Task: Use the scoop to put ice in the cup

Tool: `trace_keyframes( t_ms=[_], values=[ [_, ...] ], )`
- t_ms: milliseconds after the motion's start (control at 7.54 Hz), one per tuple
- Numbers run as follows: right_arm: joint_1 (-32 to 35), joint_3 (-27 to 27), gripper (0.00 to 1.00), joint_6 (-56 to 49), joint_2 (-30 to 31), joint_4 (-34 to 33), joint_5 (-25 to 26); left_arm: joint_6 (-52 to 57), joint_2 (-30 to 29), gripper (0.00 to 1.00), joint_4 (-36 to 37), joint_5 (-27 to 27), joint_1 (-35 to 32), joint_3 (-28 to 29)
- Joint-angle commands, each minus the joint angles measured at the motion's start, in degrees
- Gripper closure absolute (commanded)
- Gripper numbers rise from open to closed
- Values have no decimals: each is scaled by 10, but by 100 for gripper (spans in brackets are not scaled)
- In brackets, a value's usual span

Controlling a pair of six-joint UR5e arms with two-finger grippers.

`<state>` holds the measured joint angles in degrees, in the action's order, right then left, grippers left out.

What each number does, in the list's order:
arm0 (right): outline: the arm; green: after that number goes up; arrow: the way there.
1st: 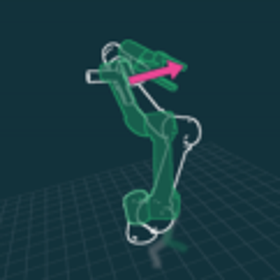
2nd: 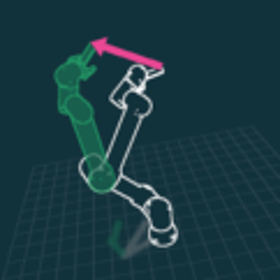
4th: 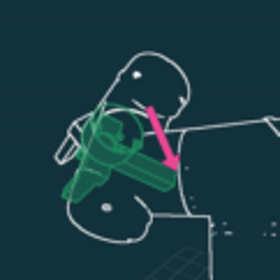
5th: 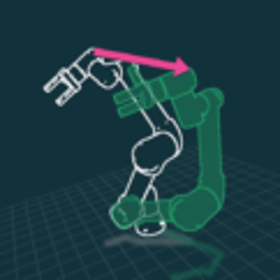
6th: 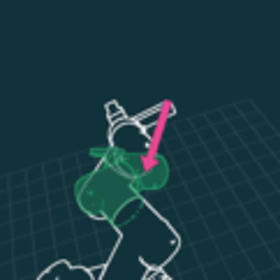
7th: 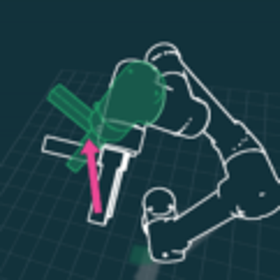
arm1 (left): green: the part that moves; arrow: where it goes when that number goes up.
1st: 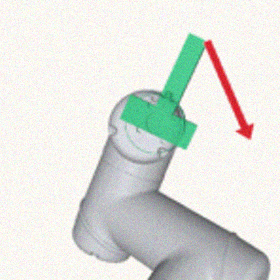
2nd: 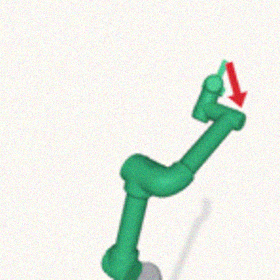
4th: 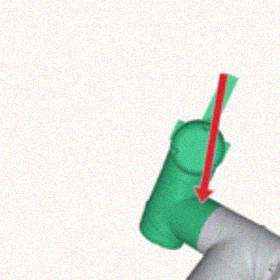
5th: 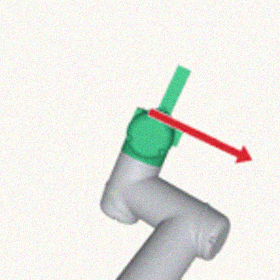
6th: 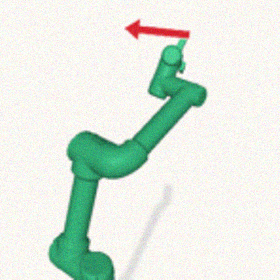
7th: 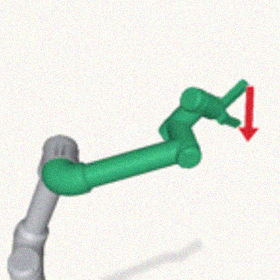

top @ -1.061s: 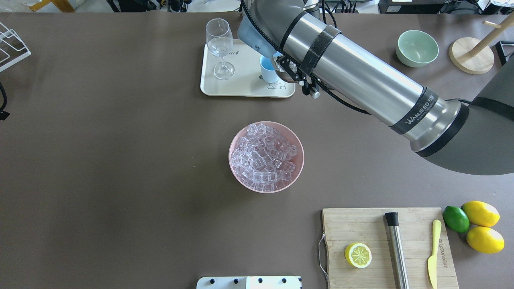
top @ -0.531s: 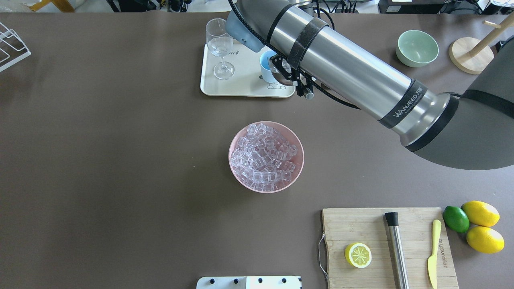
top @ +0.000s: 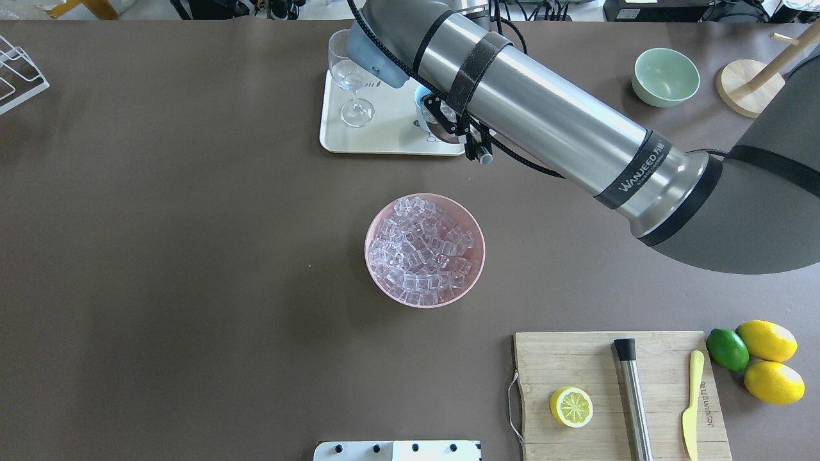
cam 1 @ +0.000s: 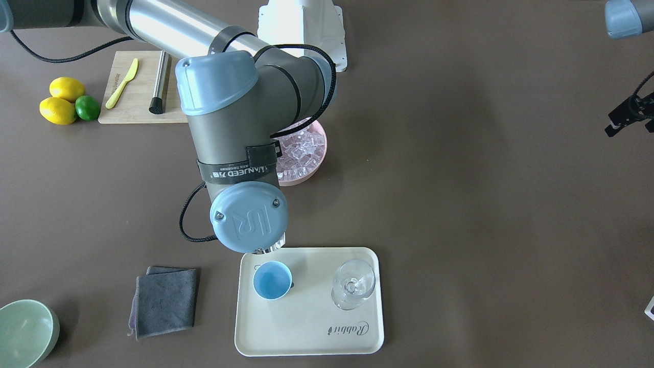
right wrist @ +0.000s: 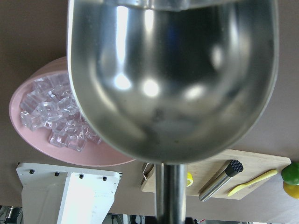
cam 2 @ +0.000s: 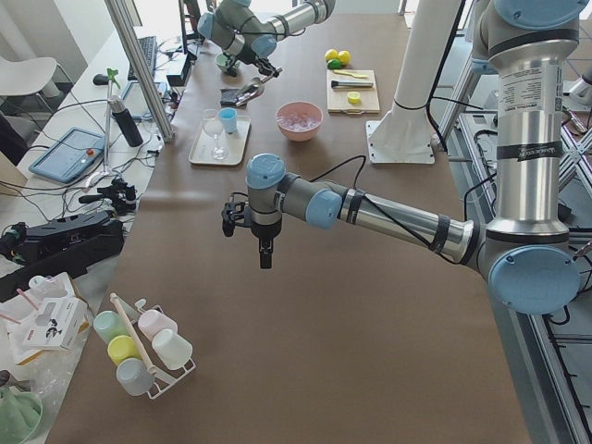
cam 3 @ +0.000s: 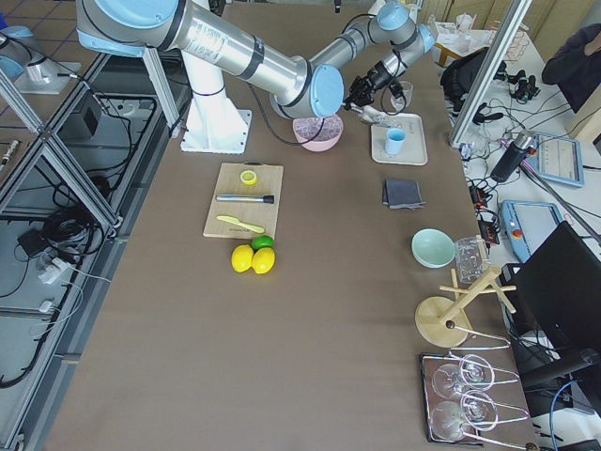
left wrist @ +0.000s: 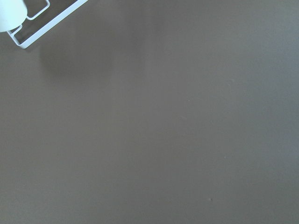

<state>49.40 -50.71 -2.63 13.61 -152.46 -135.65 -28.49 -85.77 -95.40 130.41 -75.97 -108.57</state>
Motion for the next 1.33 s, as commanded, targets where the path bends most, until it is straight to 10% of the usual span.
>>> trace_keyframes(
  t_ms=[0,1194],
  values=[
    [-2,-1,100,0,-1,-7,-1,-13,2,2,-1,25,-49,34],
    [7,-49,100,-66,31,-6,-2,-13,-1,2,-2,68,-78,65]
  ],
)
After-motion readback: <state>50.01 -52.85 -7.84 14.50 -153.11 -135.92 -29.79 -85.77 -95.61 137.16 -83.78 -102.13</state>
